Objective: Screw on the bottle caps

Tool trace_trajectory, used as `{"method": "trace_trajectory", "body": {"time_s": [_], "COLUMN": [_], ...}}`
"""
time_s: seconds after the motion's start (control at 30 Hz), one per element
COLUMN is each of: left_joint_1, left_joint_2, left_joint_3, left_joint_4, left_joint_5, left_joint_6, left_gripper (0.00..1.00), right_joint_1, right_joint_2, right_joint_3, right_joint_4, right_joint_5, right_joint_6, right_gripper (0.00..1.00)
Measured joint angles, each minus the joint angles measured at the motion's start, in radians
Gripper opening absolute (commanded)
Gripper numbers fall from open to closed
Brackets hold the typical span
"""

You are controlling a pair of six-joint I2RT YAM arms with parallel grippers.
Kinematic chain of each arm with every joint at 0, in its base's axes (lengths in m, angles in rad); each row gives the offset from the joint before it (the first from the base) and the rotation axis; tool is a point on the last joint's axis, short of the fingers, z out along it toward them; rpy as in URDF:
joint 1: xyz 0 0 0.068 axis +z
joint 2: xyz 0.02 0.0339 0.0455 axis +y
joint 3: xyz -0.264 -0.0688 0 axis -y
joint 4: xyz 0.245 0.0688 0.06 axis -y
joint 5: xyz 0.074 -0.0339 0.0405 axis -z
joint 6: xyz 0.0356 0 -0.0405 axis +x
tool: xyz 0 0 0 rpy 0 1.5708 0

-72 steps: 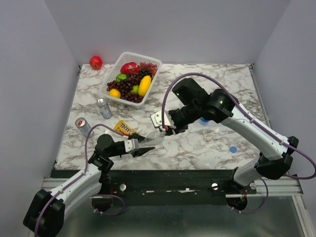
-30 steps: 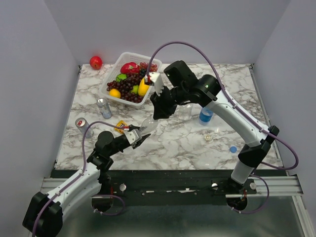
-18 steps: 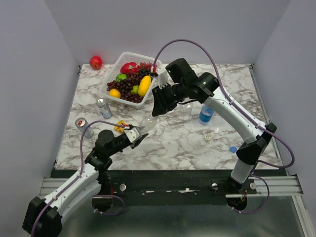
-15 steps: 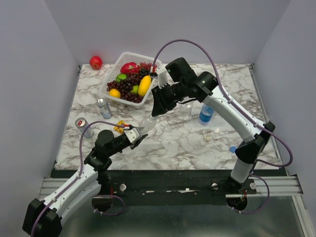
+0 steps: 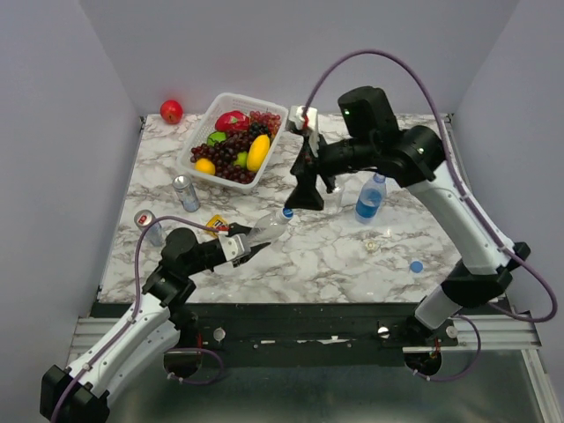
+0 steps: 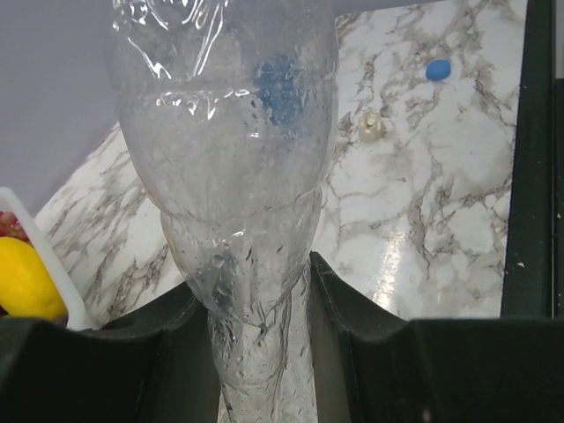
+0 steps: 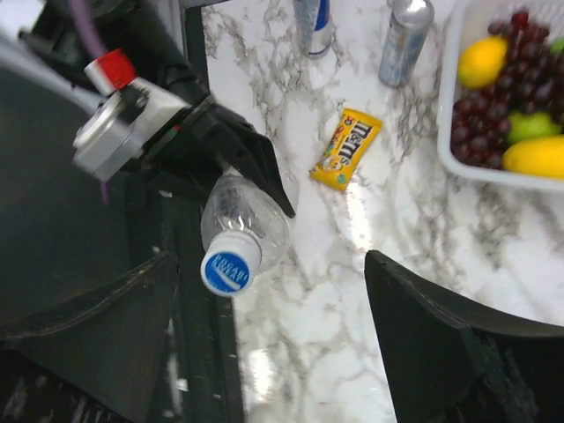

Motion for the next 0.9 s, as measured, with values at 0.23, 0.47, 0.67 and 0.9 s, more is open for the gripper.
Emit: {"method": "trace_trajectory", "body": {"time_s": [0.23, 0.47, 0.67, 0.9], "left_joint_1": [0.0, 0.0, 0.0, 0.014], "left_joint_2": [0.071, 0.124, 0.153, 0.155], "left_joint_3": [0.089, 0.132, 0.154, 0.159], "left_joint_4": [-0.132, -0.195, -0.224, -0.201], "left_joint_5": [0.103, 0.144, 0.172, 0.178], "left_joint_6": [0.045, 0.076, 0.067, -0.02], "left_gripper": [0.0, 0.0, 0.0, 0.0], "right_joint_1": [0.005, 0.047, 0.092, 0.117], "right_joint_2": [-0.253, -0.24, -0.235, -0.263], "right_joint_3": [-0.205, -0.326, -0.431, -0.523], "right_joint_4": [-0.058, -0.066, 0.017, 0.084], "right_joint_5": [-0.07, -0.063, -0.02, 0.026], "right_joint_6": [-0.48, -0.682, -0.738, -0.753], "right_gripper": [0.96, 1.0, 1.0, 1.0]}}
